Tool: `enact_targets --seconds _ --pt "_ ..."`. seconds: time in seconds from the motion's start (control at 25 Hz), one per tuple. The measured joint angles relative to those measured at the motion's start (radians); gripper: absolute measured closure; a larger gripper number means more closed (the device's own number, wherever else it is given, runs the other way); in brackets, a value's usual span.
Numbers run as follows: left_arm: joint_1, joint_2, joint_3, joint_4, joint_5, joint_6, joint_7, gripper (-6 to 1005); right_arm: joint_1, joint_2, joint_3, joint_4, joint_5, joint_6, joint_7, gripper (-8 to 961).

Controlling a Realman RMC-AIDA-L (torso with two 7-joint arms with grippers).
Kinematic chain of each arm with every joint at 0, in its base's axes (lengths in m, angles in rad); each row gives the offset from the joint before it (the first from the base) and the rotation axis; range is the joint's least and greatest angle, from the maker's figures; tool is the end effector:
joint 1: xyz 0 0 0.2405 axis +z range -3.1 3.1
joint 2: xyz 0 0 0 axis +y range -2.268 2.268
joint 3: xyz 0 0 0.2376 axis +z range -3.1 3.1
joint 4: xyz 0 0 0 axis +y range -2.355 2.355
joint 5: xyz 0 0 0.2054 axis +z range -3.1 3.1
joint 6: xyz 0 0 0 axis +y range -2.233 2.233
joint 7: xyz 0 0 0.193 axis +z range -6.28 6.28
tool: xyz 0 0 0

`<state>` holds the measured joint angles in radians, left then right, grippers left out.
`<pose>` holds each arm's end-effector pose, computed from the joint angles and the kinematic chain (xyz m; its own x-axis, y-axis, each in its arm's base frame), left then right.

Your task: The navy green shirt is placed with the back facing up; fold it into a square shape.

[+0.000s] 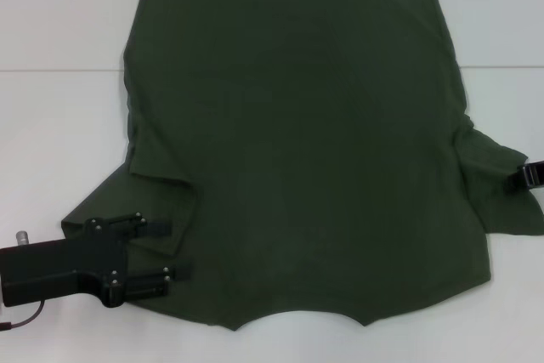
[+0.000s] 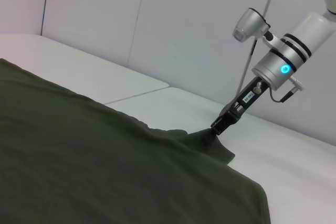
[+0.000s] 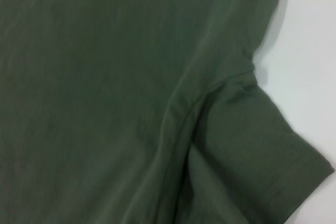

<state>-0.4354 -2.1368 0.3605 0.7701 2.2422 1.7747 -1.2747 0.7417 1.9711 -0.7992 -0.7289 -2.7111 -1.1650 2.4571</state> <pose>-0.2617 0.2867 -0.0141 0.7745 0.3481 0.5282 0.4918 -0.8565 -0.1568 0.3076 0.4173 0.0186 0.4364 -0.8766 -0.2026 -0.7956 -0.2708 -0.5419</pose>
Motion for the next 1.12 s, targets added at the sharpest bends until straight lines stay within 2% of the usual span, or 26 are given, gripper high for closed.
enact_targets --seconds 0.52,0.88,1.12 --pt "-0.002 0.000 -0.002 0.000 -0.001 -0.001 -0.004 236 -0.015 -0.007 0.015 -0.014 0.007 0.002 -0.003 902" --pt "-0.002 0.002 -0.002 0.004 -0.001 0.003 -0.015 236 -0.084 -0.017 0.129 -0.136 0.020 -0.063 -0.006 917" --pt "-0.002 0.007 0.002 0.008 -0.001 0.009 -0.025 235 -0.092 -0.037 0.205 -0.187 0.064 -0.120 -0.042 918"
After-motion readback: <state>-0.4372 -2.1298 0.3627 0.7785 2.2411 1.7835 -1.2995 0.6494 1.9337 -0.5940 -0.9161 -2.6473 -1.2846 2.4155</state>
